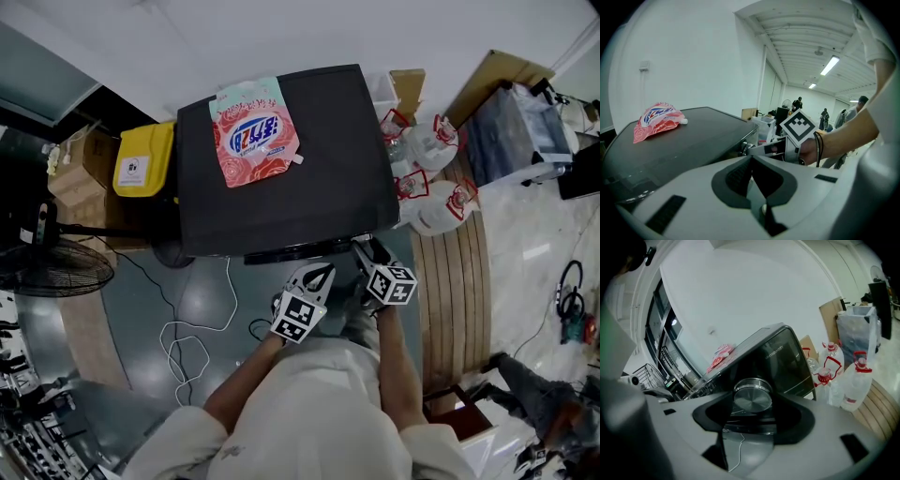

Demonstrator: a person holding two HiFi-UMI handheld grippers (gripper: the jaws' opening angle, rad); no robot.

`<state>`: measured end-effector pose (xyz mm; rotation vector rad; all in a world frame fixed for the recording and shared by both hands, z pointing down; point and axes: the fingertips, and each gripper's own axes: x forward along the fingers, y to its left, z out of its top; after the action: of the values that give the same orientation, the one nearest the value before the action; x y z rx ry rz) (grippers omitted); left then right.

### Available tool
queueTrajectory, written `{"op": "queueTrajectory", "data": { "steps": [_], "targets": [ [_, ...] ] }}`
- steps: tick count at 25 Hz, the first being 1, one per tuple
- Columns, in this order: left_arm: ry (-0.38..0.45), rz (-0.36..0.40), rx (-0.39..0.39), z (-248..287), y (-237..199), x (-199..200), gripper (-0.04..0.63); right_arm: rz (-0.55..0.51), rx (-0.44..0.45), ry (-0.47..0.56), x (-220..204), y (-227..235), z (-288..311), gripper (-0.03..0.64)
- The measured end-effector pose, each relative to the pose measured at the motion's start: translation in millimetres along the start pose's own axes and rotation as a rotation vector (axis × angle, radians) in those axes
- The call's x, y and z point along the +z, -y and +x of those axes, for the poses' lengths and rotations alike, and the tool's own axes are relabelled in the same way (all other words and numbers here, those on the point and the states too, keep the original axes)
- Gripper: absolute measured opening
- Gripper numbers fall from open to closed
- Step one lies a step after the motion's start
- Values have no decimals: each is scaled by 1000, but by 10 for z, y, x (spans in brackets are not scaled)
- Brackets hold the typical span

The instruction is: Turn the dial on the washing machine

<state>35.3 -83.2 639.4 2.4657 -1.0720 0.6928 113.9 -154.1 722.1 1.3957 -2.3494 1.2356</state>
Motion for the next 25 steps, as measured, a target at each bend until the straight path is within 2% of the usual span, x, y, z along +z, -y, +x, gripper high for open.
{"op": "queueTrajectory", "data": {
  "steps": [8, 25],
  "targets": [
    [3, 5, -4, 6, -2, 1, 11, 85, 41, 19, -8, 17, -6, 268],
    [-9, 6, -9, 49, 0, -9, 11, 333, 129, 71, -39, 86, -5, 268]
  ]
}}
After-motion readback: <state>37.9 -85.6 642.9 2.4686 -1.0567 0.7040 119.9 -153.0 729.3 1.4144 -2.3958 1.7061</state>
